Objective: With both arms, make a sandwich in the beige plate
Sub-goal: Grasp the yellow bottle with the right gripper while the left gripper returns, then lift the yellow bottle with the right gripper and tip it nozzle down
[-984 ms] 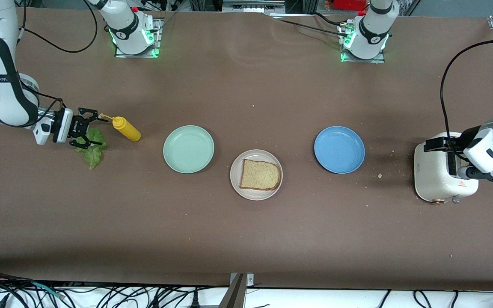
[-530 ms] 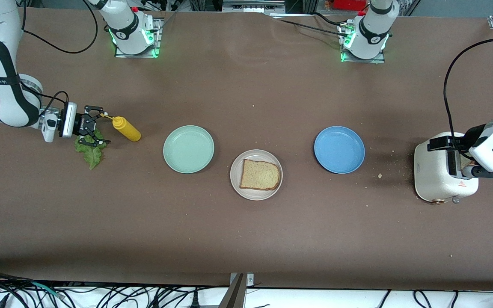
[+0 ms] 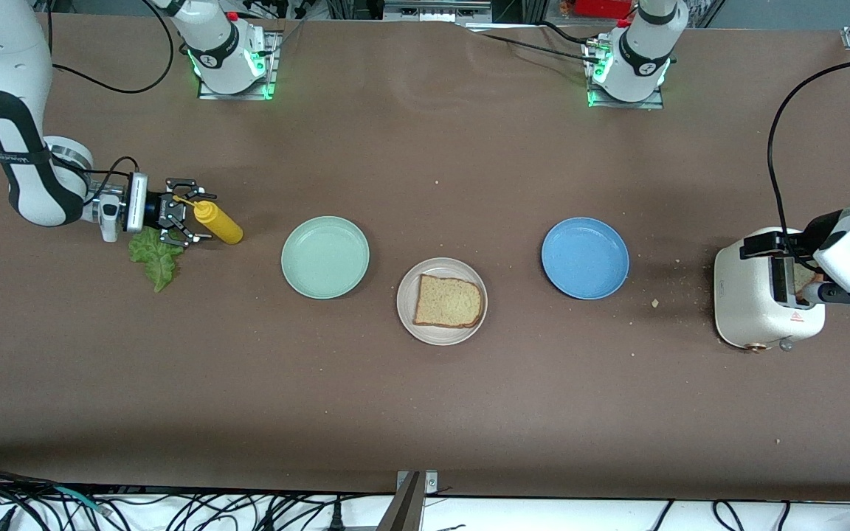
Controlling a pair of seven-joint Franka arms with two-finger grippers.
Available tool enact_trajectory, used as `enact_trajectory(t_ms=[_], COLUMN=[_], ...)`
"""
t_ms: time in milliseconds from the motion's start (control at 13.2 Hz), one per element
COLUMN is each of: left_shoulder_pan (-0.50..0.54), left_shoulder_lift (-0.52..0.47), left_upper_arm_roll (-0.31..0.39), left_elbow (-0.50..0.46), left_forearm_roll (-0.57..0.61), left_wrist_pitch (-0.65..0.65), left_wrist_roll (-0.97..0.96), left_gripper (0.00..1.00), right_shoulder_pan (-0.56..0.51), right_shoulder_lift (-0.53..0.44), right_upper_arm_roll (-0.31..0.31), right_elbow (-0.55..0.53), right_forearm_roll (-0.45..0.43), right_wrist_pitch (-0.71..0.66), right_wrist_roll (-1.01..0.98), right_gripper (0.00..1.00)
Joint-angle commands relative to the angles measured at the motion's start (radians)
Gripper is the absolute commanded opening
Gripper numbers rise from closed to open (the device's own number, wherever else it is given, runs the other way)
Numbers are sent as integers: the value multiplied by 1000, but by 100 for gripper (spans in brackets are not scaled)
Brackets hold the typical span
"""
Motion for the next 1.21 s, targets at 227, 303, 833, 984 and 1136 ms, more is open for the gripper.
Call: enact_trajectory(t_ms=[227, 303, 833, 984, 1136], left_shoulder_pan=[7, 7, 7, 7, 7], left_shoulder_lift=[-23, -23, -23, -23, -23], left_upper_arm_roll=[-9, -9, -9, -9, -8], left_elbow=[-8, -8, -9, -8, -9], left_forearm_roll=[34, 34, 34, 34, 34], left_wrist_pitch=[-11, -11, -10, -10, -10], left_wrist_roll=[-14, -14, -14, -14, -14], left_gripper=[100, 100, 100, 100, 100], right_shoulder_pan=[5, 8, 19, 34, 75], right_shoulder_lift=[11, 12, 17, 5, -21], right_upper_arm_roll=[10, 12, 10, 10, 7], right_elbow=[7, 8, 8, 28, 59], right_forearm_roll=[71, 84, 107, 107, 105], right_wrist_pitch=[-10, -10, 3, 19, 61], right_wrist_roll=[-22, -22, -47, -29, 25], right_gripper=[96, 96, 0, 0, 0])
